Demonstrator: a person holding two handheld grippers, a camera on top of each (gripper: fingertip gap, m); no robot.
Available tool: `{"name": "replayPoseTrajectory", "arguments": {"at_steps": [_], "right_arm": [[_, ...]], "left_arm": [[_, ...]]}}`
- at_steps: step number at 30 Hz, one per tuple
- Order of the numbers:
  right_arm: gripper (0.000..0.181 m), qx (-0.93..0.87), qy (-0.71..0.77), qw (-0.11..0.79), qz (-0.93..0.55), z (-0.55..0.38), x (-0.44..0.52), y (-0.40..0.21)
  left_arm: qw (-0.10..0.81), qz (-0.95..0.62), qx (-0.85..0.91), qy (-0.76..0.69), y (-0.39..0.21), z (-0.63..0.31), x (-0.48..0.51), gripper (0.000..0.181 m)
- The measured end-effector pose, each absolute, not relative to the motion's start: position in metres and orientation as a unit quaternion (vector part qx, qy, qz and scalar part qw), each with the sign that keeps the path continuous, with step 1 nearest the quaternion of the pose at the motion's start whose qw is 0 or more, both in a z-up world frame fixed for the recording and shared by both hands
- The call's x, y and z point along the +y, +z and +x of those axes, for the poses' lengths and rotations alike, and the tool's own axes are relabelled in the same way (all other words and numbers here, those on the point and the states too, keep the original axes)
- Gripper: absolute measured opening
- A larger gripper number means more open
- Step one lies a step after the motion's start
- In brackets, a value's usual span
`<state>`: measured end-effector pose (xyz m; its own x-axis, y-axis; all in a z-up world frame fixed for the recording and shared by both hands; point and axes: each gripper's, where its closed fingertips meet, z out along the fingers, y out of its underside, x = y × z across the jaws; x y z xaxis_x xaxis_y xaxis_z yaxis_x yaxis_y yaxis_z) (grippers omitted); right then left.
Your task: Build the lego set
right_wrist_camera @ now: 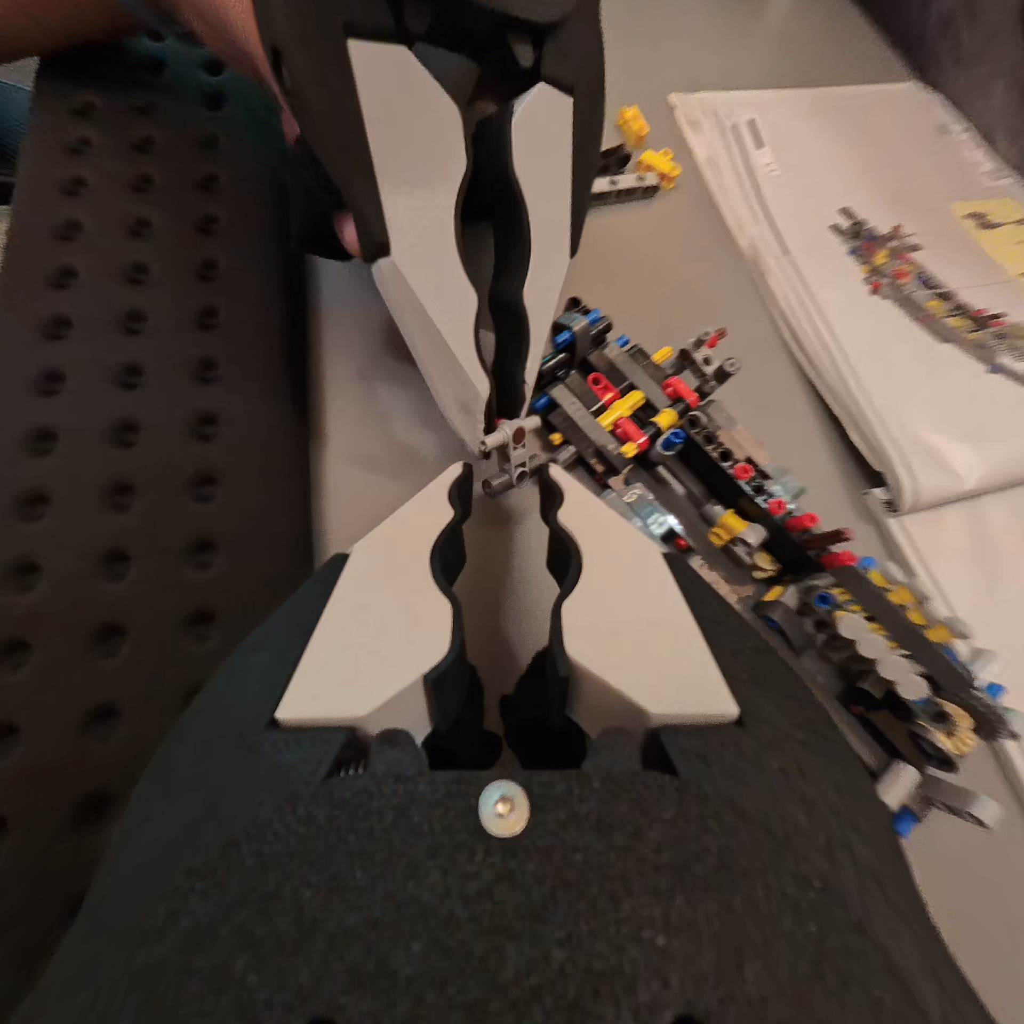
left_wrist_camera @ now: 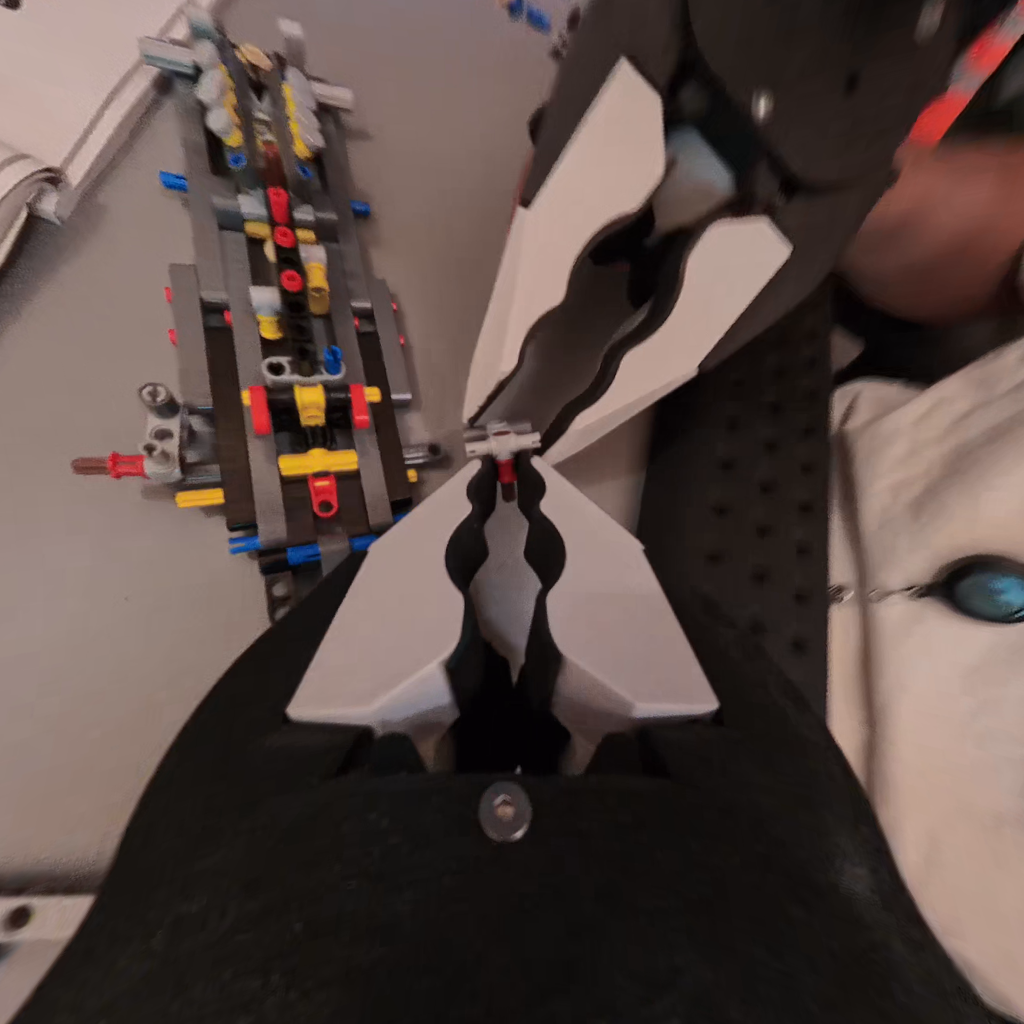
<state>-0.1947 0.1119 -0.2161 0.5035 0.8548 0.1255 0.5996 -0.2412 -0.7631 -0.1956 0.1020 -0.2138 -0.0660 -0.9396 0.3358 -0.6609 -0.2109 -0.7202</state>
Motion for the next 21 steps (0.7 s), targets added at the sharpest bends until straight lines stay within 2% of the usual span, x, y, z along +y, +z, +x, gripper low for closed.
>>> {"name": "replayPoseTrajectory", "arguments": {"at_steps": [6, 11, 16, 18, 21], "right_arm": [[0.011, -0.475, 0.095, 0.477, -0.733, -0.190, 0.119, -0.193], [0.009, -0.499, 0.087, 0.461, -0.729, -0.193, 0.116, -0.202], [0.006, -0.490, 0.102, 0.444, -0.743, -0.188, 0.116, -0.204], [0.006, -0.480, 0.114, 0.434, -0.754, -0.184, 0.117, -0.203], [0.006, -0.482, 0.142, 0.390, -0.771, -0.179, 0.116, -0.202]], "left_arm": [[0.117, -0.673, 0.507, -0.526, -0.189, -0.190, 0.099, 0.006], [0.110, -0.667, 0.529, -0.513, -0.193, -0.193, 0.094, 0.007], [0.120, -0.660, 0.560, -0.486, -0.197, -0.199, 0.094, 0.018], [0.133, -0.660, 0.565, -0.477, -0.196, -0.203, 0.100, 0.025], [0.182, -0.659, 0.572, -0.453, -0.191, -0.209, 0.117, 0.026]]}}
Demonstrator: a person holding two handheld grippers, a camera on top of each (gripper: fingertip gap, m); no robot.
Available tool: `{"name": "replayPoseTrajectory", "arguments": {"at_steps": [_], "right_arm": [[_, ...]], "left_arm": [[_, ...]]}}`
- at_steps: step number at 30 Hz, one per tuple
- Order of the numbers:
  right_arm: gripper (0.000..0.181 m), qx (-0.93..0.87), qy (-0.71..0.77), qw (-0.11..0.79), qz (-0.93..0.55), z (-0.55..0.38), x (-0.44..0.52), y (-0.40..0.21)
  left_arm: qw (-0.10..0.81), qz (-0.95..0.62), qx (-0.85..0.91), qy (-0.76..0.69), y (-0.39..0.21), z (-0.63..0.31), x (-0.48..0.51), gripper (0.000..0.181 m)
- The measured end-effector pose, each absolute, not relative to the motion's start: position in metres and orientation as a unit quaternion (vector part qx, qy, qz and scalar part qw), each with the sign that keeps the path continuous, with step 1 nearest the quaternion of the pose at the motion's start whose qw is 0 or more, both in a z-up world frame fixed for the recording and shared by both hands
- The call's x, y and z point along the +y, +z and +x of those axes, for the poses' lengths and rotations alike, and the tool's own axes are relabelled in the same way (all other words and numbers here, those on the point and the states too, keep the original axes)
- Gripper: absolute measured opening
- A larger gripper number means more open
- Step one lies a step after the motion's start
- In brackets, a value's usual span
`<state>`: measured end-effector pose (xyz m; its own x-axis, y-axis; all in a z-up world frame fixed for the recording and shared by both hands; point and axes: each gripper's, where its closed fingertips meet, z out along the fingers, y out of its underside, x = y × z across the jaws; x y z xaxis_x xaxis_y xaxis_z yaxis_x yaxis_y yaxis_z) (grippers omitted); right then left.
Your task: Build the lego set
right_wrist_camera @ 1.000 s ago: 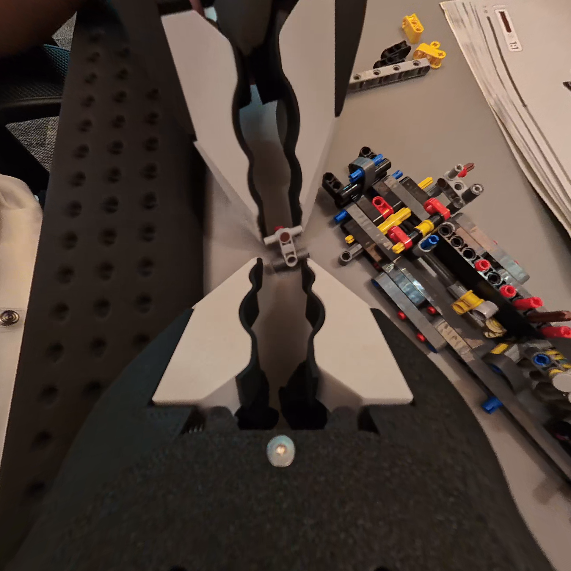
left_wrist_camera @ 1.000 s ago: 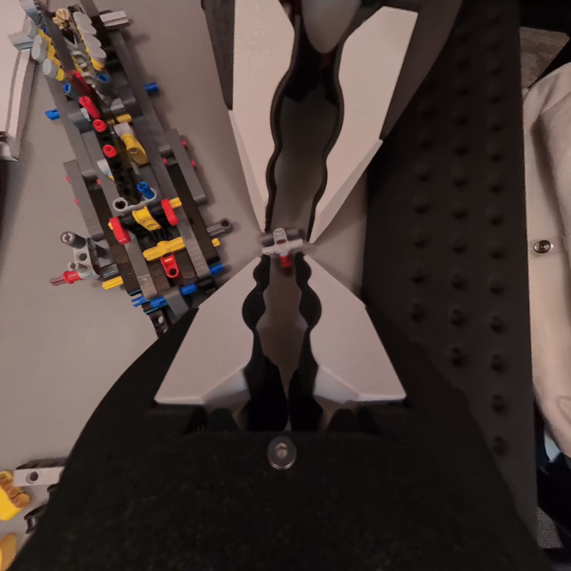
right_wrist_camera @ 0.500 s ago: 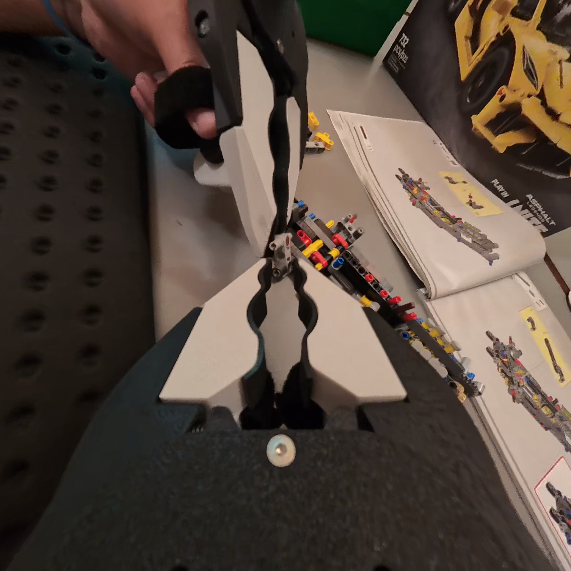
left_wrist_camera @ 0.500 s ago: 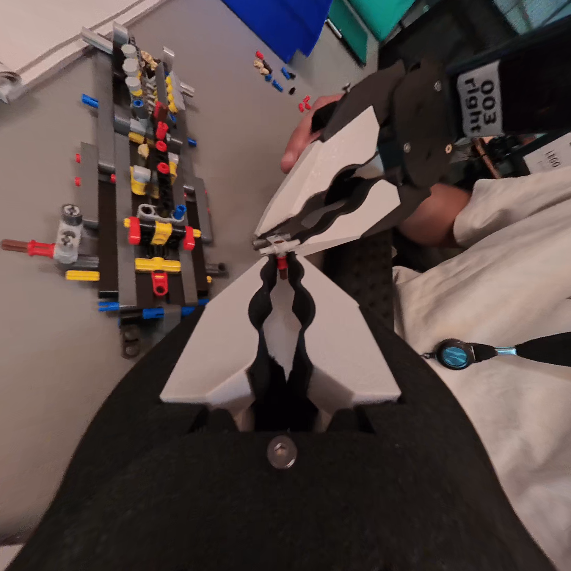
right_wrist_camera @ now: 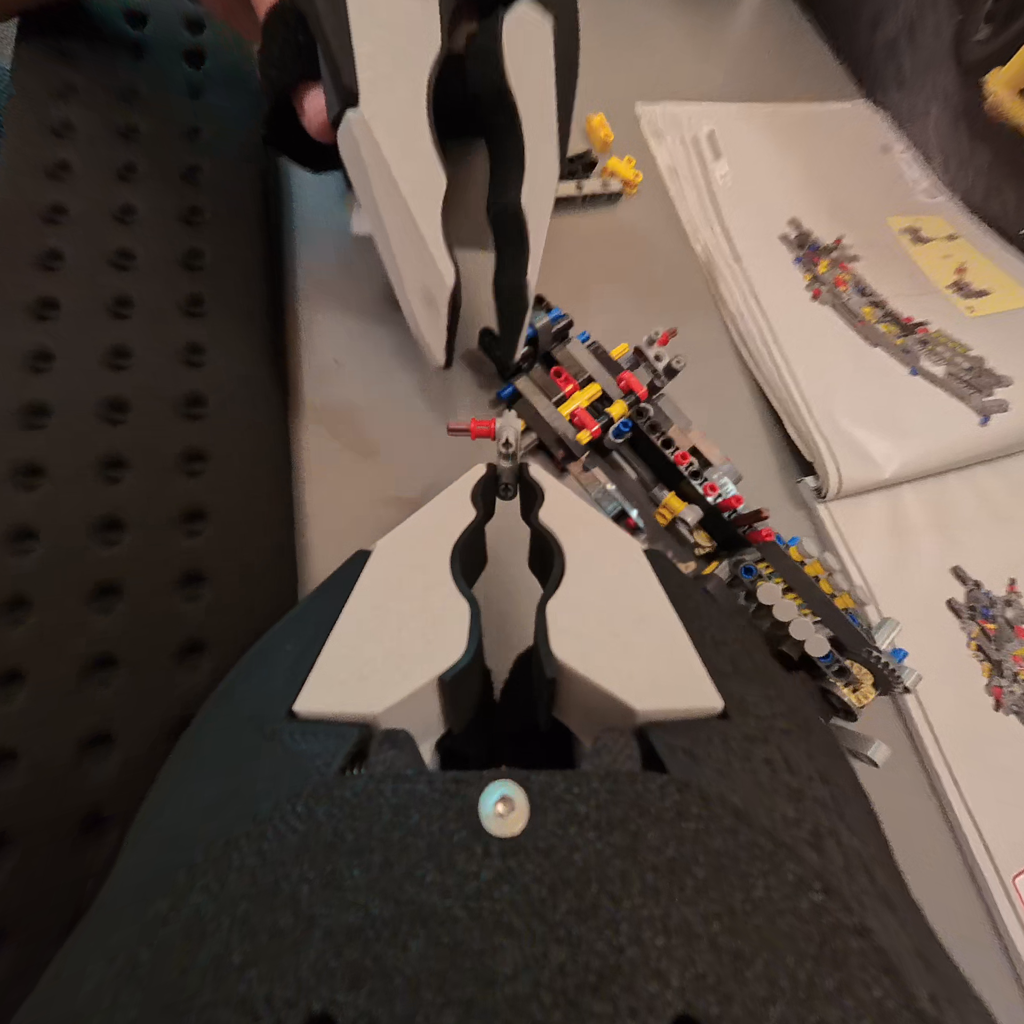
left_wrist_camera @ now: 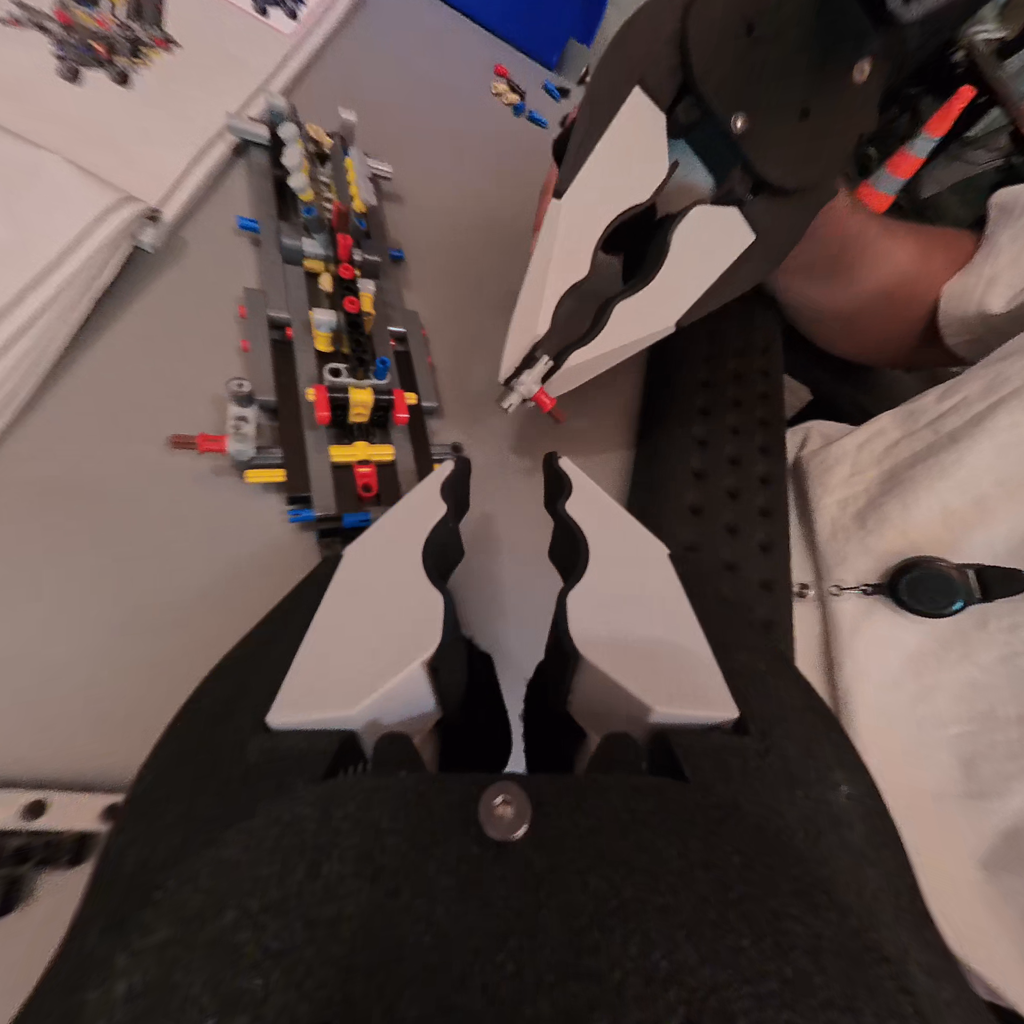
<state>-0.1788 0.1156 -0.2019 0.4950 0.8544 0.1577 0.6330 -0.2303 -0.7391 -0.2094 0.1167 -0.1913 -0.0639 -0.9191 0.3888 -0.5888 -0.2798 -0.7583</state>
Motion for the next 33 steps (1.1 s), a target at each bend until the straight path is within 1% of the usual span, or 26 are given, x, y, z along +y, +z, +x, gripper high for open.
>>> {"name": "replayPoseTrajectory", "arguments": {"at_steps": [3, 5, 9, 12, 14, 21, 24, 25, 30, 33], "right_arm": [[0.006, -0.505, 0.140, 0.325, -0.788, -0.168, 0.118, -0.205], [0.006, -0.534, 0.128, 0.281, -0.787, -0.162, 0.120, -0.204], [0.006, -0.589, 0.091, 0.193, -0.780, -0.147, 0.128, -0.204], [0.006, -0.626, 0.079, 0.139, -0.763, -0.144, 0.131, -0.207], [0.006, -0.646, 0.082, 0.112, -0.751, -0.146, 0.131, -0.210], [0.006, -0.706, 0.039, 0.076, -0.704, -0.158, 0.134, -0.221], [0.006, -0.720, 0.045, 0.070, -0.689, -0.168, 0.129, -0.222], [0.006, -0.721, 0.036, 0.064, -0.689, -0.166, 0.131, -0.224], [0.006, -0.724, 0.029, 0.037, -0.688, -0.167, 0.133, -0.229], [0.006, -0.728, 0.029, 0.035, -0.684, -0.167, 0.133, -0.227]], "left_arm": [[0.236, -0.656, 0.579, -0.423, -0.189, -0.215, 0.134, 0.026], [0.257, -0.654, 0.584, -0.408, -0.192, -0.218, 0.142, 0.028], [0.253, -0.647, 0.591, -0.411, -0.194, -0.217, 0.137, 0.038], [0.262, -0.635, 0.598, -0.413, -0.192, -0.211, 0.131, 0.037], [0.279, -0.623, 0.604, -0.410, -0.189, -0.205, 0.128, 0.032], [0.274, -0.630, 0.622, -0.375, -0.204, -0.204, 0.128, 0.021], [0.277, -0.628, 0.619, -0.382, -0.202, -0.207, 0.130, 0.006], [0.282, -0.626, 0.616, -0.387, -0.199, -0.207, 0.131, 0.004], [0.267, -0.633, 0.588, -0.426, -0.192, -0.210, 0.132, 0.003], [0.275, -0.627, 0.596, -0.419, -0.192, -0.207, 0.130, 0.003]]}}
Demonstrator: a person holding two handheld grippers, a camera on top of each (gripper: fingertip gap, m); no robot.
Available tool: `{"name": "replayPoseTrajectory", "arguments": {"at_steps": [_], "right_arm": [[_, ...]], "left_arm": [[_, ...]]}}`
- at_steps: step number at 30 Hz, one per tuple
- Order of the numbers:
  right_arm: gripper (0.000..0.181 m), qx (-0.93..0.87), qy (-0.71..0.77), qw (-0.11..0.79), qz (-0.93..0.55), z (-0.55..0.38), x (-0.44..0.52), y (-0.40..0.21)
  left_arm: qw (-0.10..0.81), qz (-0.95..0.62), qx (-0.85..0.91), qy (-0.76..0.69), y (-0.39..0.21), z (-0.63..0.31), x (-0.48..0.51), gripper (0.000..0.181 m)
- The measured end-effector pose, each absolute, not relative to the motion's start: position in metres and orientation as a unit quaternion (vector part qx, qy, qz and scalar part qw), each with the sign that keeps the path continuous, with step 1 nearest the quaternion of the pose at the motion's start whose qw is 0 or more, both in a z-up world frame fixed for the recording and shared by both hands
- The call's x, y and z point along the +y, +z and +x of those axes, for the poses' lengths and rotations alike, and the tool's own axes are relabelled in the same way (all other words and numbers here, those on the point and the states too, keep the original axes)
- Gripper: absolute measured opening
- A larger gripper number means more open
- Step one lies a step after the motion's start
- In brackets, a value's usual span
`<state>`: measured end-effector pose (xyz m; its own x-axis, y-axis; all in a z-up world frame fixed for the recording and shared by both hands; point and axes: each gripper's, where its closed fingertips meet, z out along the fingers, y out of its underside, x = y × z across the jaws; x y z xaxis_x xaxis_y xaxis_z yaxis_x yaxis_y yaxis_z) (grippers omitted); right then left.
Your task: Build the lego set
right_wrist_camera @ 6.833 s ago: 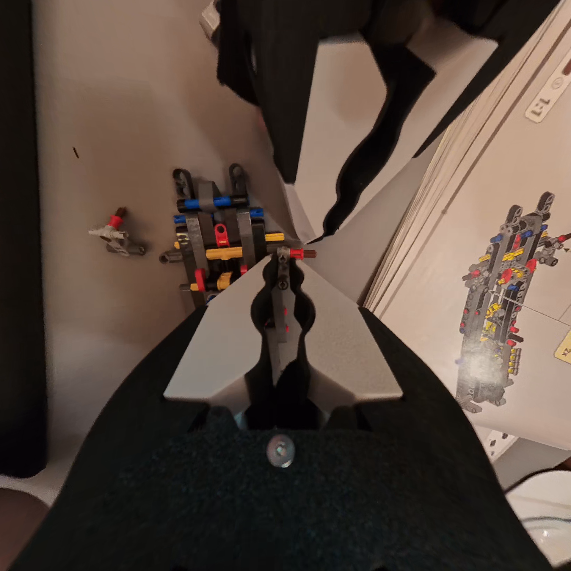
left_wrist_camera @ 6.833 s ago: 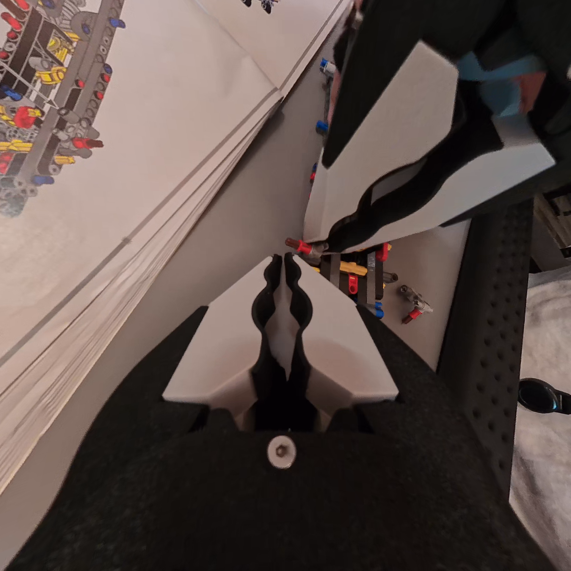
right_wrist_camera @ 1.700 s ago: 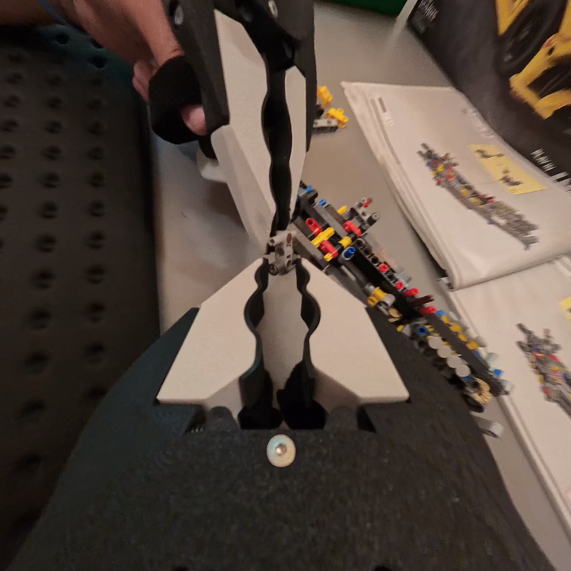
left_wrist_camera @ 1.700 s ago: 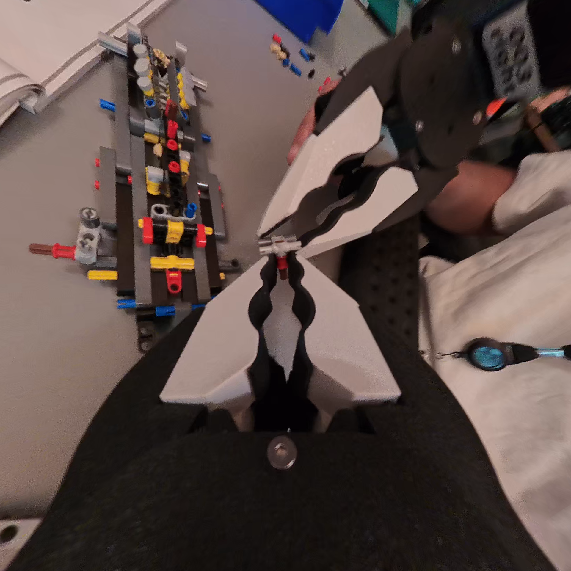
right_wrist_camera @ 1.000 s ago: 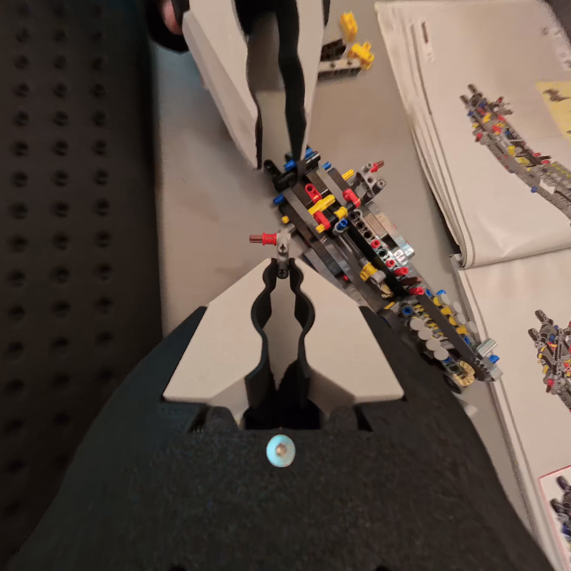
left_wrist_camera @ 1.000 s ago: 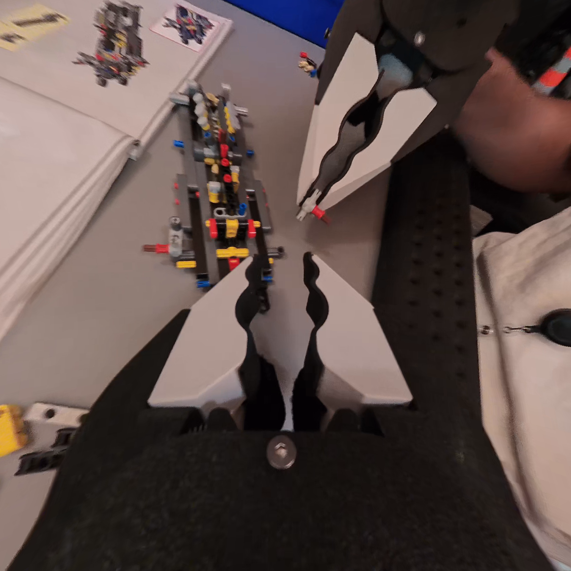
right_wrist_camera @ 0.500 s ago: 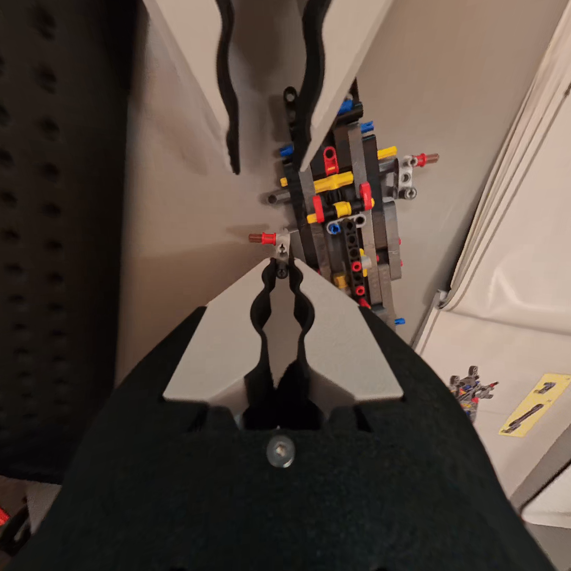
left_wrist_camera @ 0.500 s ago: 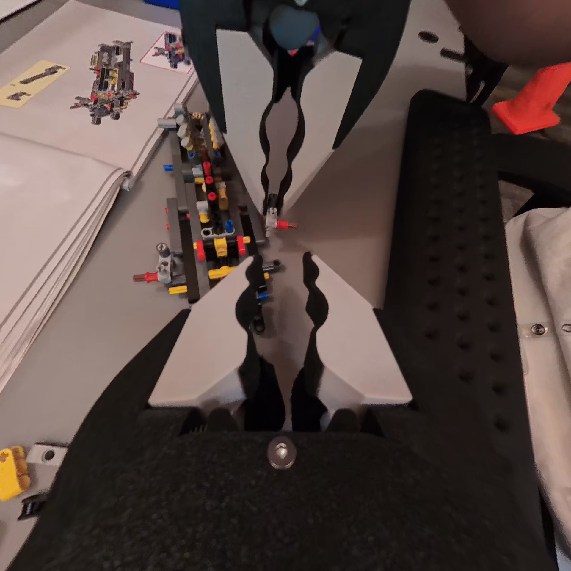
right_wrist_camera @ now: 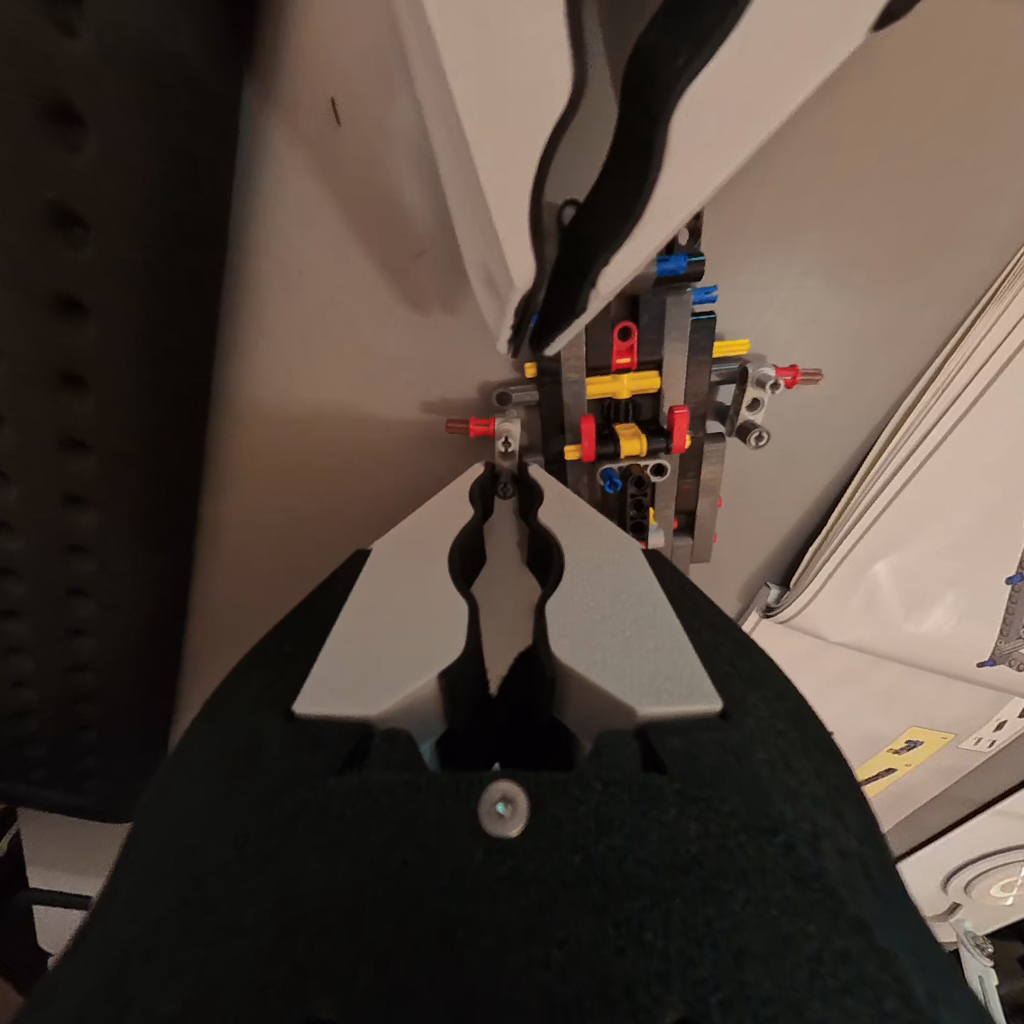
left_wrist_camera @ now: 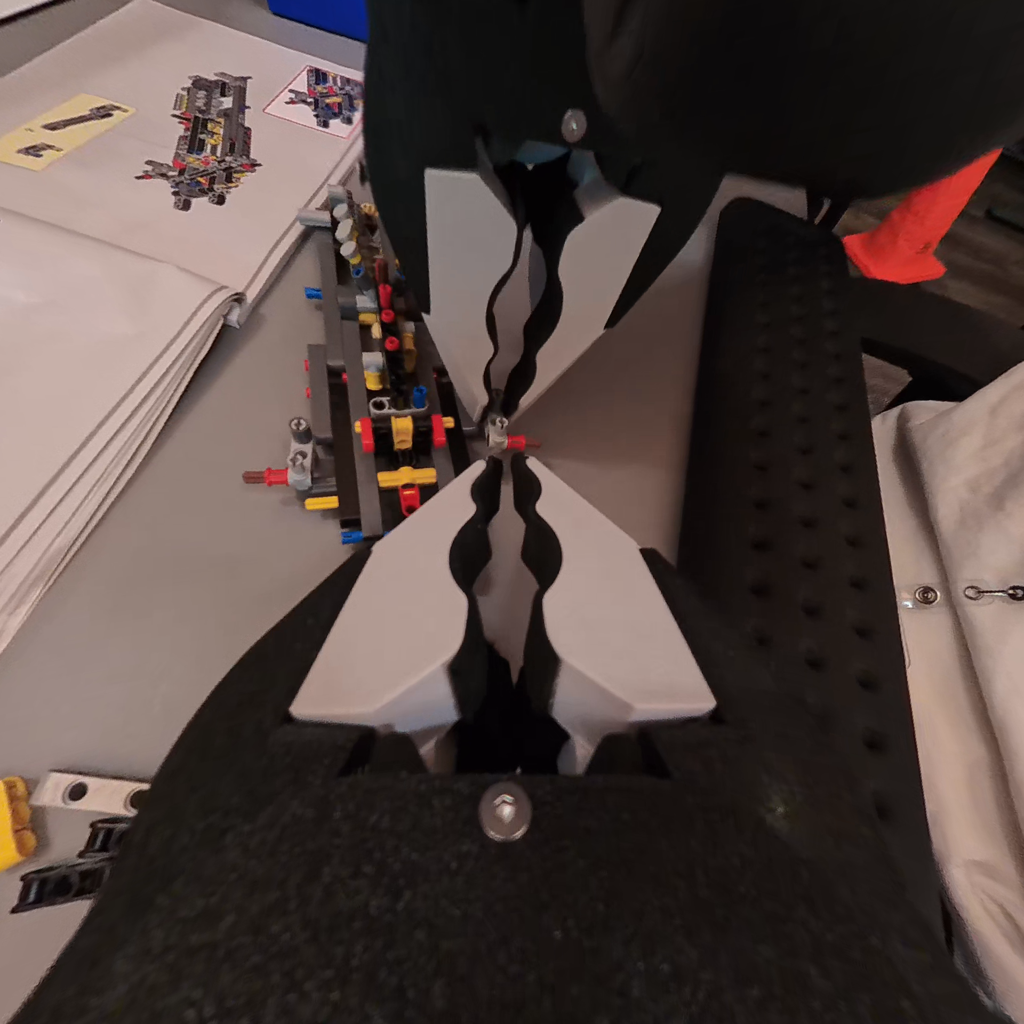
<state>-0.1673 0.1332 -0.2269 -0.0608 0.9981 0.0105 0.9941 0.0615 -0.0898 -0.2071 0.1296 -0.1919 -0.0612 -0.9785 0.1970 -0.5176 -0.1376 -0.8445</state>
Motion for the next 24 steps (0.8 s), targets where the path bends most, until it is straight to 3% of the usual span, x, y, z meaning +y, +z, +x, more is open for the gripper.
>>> {"name": "replayPoseTrajectory", "arguments": {"at_steps": [6, 12, 16, 24], "right_arm": [[0.006, -0.725, 0.053, 0.033, -0.686, -0.174, 0.129, -0.225], [0.006, -0.726, 0.040, 0.025, -0.686, -0.172, 0.131, -0.228], [0.006, -0.735, 0.016, 0.016, -0.678, -0.172, 0.132, -0.228], [0.006, -0.733, 0.026, 0.044, -0.678, -0.171, 0.132, -0.230]], "left_arm": [[0.271, -0.648, 0.598, -0.385, -0.205, -0.206, 0.136, 0.005], [0.283, -0.668, 0.581, -0.370, -0.206, -0.215, 0.152, 0.036], [0.271, -0.682, 0.573, -0.365, -0.212, -0.219, 0.158, 0.045], [0.267, -0.684, 0.589, -0.337, -0.222, -0.218, 0.157, 0.044]]}}
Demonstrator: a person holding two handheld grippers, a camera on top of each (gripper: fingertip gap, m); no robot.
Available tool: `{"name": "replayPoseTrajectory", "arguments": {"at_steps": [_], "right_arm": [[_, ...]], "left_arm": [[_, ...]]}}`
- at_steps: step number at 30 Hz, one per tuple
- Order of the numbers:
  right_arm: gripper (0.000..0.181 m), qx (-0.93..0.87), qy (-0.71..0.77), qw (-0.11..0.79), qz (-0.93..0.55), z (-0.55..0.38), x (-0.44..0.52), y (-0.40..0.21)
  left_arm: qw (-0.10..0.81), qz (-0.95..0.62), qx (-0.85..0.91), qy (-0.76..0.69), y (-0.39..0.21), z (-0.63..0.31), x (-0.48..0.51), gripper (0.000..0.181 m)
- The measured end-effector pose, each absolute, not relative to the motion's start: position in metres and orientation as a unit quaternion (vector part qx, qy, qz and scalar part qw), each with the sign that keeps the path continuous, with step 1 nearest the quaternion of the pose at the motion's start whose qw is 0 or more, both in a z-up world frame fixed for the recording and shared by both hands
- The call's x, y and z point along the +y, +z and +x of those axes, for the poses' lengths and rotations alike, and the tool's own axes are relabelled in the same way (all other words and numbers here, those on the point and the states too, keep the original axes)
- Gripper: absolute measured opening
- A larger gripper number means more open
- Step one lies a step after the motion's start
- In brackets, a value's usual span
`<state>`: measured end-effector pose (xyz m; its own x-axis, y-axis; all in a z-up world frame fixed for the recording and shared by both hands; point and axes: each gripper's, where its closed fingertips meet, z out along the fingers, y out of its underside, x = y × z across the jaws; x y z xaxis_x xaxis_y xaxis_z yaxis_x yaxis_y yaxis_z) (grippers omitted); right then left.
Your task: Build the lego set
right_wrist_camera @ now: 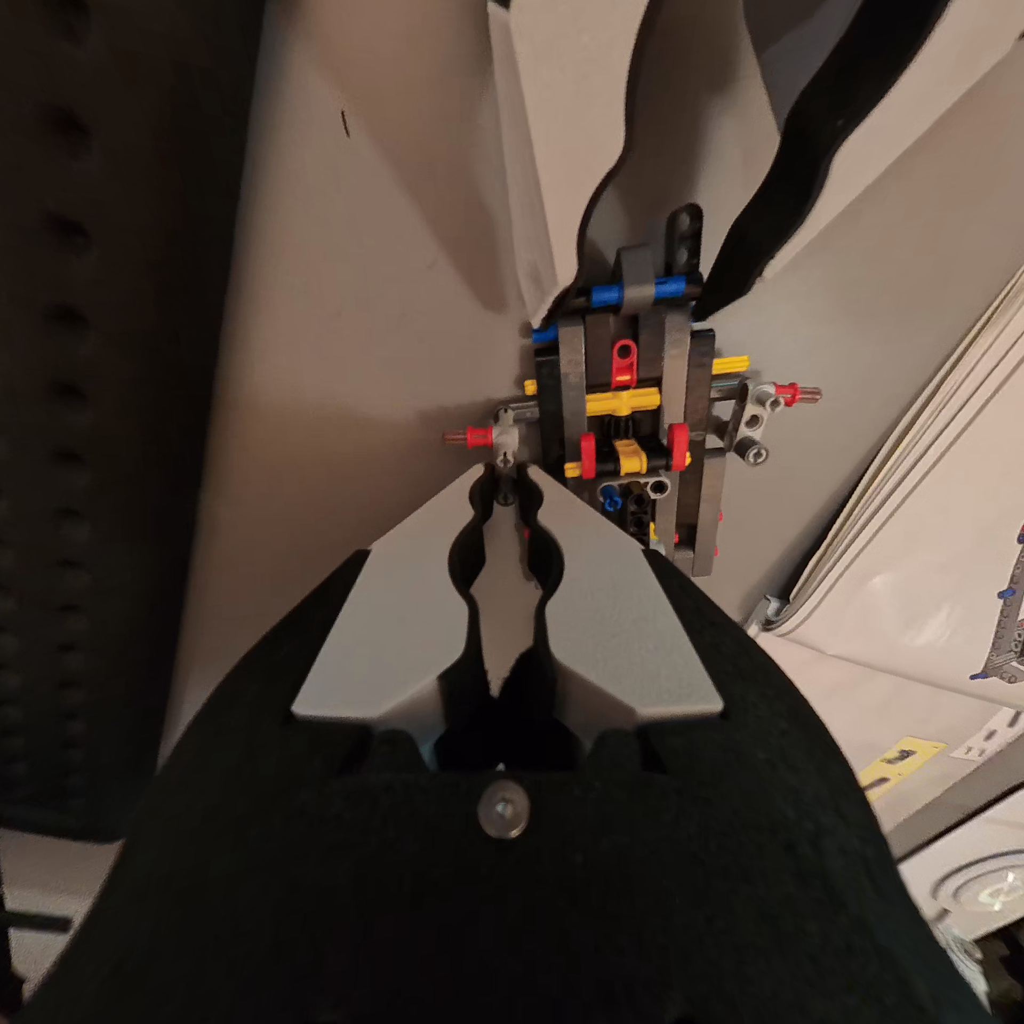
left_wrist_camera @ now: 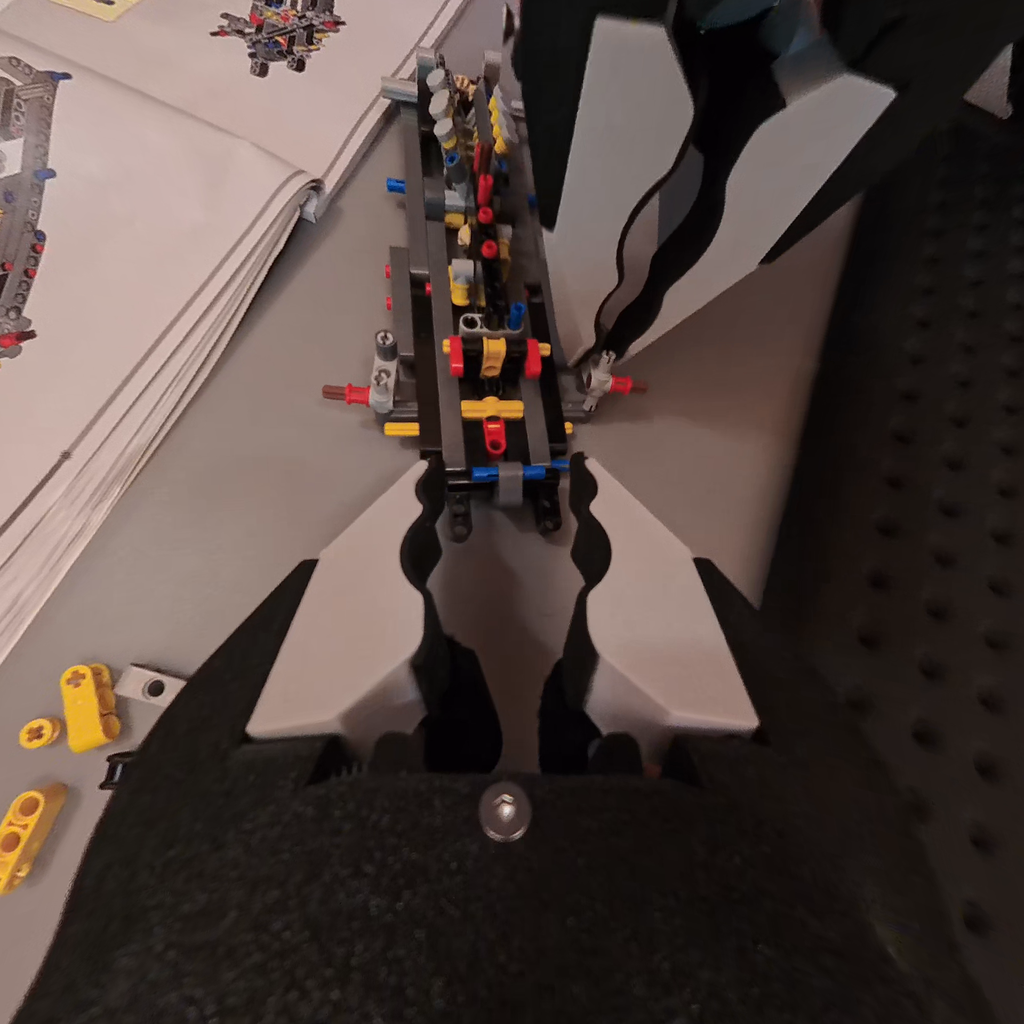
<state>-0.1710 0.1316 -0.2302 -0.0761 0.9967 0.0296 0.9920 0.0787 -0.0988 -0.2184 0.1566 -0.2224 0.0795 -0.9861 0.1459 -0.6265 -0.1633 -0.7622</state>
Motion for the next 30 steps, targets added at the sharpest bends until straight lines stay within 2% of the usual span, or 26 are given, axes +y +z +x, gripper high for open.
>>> {"name": "replayPoseTrajectory", "arguments": {"at_steps": [6, 12, 18, 19, 24, 27, 30], "right_arm": [[0.006, -0.691, 0.097, 0.124, -0.706, -0.172, 0.133, -0.215], [0.006, -0.564, 0.337, 0.217, -0.722, -0.198, 0.116, -0.174], [0.006, -0.530, 0.406, 0.224, -0.709, -0.206, 0.103, -0.179], [0.006, -0.526, 0.416, 0.225, -0.707, -0.206, 0.102, -0.178], [0.006, -0.495, 0.465, 0.242, -0.693, -0.207, 0.102, -0.165], [0.012, -0.449, 0.517, 0.283, -0.672, -0.208, 0.109, -0.146], [0.007, -0.438, 0.525, 0.296, -0.667, -0.207, 0.111, -0.142]], "left_arm": [[0.316, -0.656, 0.583, -0.361, -0.196, -0.216, 0.157, 0.038], [0.303, -0.586, 0.618, -0.428, -0.175, -0.205, 0.116, 0.019], [0.292, -0.565, 0.612, -0.469, -0.164, -0.200, 0.102, 0.013], [0.291, -0.568, 0.609, -0.470, -0.164, -0.200, 0.103, 0.007], [0.295, -0.561, 0.593, -0.497, -0.154, -0.202, 0.104, 0.006], [0.290, -0.561, 0.570, -0.525, -0.146, -0.203, 0.107, 0.005], [0.303, -0.559, 0.549, -0.543, -0.135, -0.203, 0.112, 0.005]]}}
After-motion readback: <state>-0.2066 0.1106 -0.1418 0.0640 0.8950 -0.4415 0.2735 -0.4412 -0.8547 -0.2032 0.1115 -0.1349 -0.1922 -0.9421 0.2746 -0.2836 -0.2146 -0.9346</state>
